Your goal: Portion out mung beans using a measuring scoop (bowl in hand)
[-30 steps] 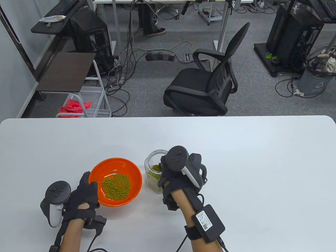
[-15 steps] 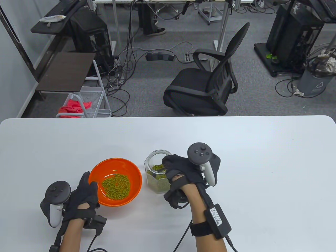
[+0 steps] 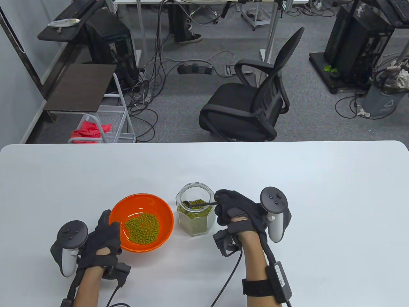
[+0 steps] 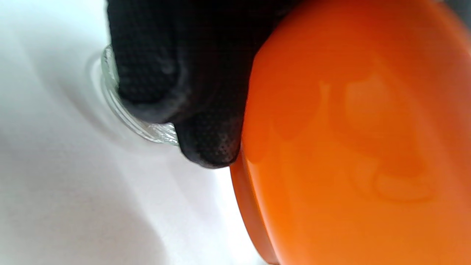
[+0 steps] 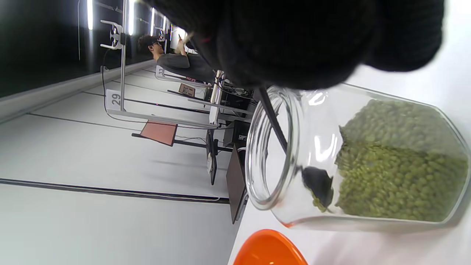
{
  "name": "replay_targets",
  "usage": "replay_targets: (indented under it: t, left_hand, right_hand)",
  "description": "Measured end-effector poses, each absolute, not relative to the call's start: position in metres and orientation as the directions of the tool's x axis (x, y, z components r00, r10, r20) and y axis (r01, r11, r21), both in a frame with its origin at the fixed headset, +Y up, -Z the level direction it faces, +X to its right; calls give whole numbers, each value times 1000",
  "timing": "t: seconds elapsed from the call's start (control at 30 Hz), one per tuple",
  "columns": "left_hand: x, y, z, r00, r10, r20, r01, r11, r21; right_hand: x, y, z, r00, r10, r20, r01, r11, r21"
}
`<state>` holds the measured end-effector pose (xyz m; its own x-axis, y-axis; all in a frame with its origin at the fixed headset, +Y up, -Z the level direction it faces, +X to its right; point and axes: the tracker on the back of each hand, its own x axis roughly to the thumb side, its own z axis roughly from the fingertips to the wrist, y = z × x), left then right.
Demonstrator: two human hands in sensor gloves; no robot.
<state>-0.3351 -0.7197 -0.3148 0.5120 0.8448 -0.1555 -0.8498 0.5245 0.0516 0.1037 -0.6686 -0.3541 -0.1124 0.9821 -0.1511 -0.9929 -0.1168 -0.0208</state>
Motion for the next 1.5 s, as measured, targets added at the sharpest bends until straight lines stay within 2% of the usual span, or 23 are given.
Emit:
replay_targets:
  t: [0.6, 1.07, 1.27, 1.5]
  left_hand:
    - [-333, -720, -316, 525, 838, -150, -843, 536, 47]
    - [-332, -721, -315, 523, 839, -153, -844, 535, 49]
    - [-332, -721, -315, 523, 839, -153, -844, 534, 46]
    - [-332, -721, -316, 524, 838, -152, -844, 535, 44]
  right_hand:
    - [126, -679, -346, 111, 982, -154, -993, 105, -47]
    - [139, -670, -337, 138, 985, -104, -988, 129, -84]
    - [133, -657, -333, 147, 988, -55, -988, 144, -51]
    - [112, -648, -332, 101, 995, -23, -994, 101, 37]
